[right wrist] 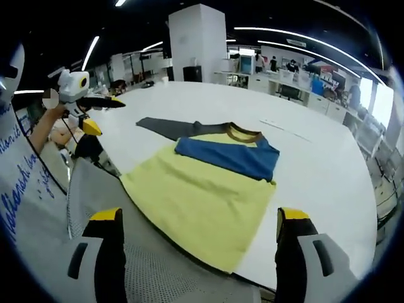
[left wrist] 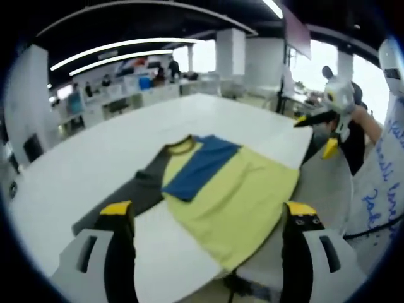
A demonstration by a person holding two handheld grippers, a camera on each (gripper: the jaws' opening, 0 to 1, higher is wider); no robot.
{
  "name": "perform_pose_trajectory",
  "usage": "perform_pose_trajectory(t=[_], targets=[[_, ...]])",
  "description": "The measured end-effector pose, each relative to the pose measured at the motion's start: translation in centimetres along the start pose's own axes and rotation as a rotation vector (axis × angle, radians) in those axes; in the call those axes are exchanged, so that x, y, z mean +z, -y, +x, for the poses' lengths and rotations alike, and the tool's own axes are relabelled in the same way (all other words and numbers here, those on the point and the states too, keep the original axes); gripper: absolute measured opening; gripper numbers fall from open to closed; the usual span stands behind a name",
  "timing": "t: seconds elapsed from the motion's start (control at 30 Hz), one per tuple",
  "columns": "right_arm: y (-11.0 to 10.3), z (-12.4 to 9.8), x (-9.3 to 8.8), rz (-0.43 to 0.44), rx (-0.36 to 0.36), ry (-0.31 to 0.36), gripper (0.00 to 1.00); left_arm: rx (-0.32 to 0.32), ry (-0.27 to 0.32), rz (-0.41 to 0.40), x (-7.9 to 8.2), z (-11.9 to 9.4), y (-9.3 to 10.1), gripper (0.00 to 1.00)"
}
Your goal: Fold the garment on the visible template until the final outline fits inside the template.
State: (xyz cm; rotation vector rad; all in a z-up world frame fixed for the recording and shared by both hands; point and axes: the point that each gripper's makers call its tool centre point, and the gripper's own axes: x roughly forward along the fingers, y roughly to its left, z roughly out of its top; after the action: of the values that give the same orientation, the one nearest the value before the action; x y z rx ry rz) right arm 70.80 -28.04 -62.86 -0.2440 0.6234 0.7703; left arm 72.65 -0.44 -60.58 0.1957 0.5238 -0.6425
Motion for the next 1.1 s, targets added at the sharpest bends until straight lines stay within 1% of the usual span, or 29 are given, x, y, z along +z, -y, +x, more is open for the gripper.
perform_pose_trajectory(t=[0.1,0.23,0.33,0.4,0.47,0.57,0.63,0.67,0.9,1.0,1.1], targets=[[-0.3,0.0,0.0,0.010,-0.008,0.003,1.00,0.011,-0.005,0.005,-0.3,-0.2,-0.9,0.91],[-0.5,0.2,-0.3,0.017,-0.022,-0.006,1.00,0.022,0.006,0.013,-0.6,-0.4,-2.0,0.90],[-0.9,0.1,-0.2,0.026,-0.035,0.002,1.00,0.023,-0.003,0.015,-1.0,-0.4,-2.8,0.89],[-1.1,0.0,-0.2,0.033,-0.048,0.012,1.00,0.018,-0.002,0.005,-1.2,-0.4,-3.4,0.86],[-1.2,0.0,-0.3,0.045,-0.063,0.012,1.00,0.017,0.004,0.013,-1.3,-0.4,-3.8,0.84],[-1.5,-0.1,-0.6,0.057,-0.082,0.008,1.00,0.014,-0.008,0.019,-1.7,-0.3,-4.5,0.83],[-1.8,-0.1,-0.6,0.062,-0.096,0.009,1.00,0.028,-0.010,0.046,-2.0,-0.4,-5.2,0.80],[-1.9,-0.2,-0.6,0.065,-0.099,0.012,1.00,0.025,-0.015,0.051,-2.2,-0.3,-5.4,0.78],[-3.0,0.0,-0.9,0.089,-0.133,0.016,1.00,0.012,-0.023,0.046,-3.4,-0.2,-6.8,0.77],[-3.5,0.1,-0.6,0.108,-0.141,0.037,1.00,0.018,-0.044,0.052,-4.3,-0.3,-7.9,0.75],[-3.8,0.3,-0.4,0.115,-0.150,0.042,1.00,0.029,-0.037,0.045,-4.5,-0.4,-8.8,0.76]])
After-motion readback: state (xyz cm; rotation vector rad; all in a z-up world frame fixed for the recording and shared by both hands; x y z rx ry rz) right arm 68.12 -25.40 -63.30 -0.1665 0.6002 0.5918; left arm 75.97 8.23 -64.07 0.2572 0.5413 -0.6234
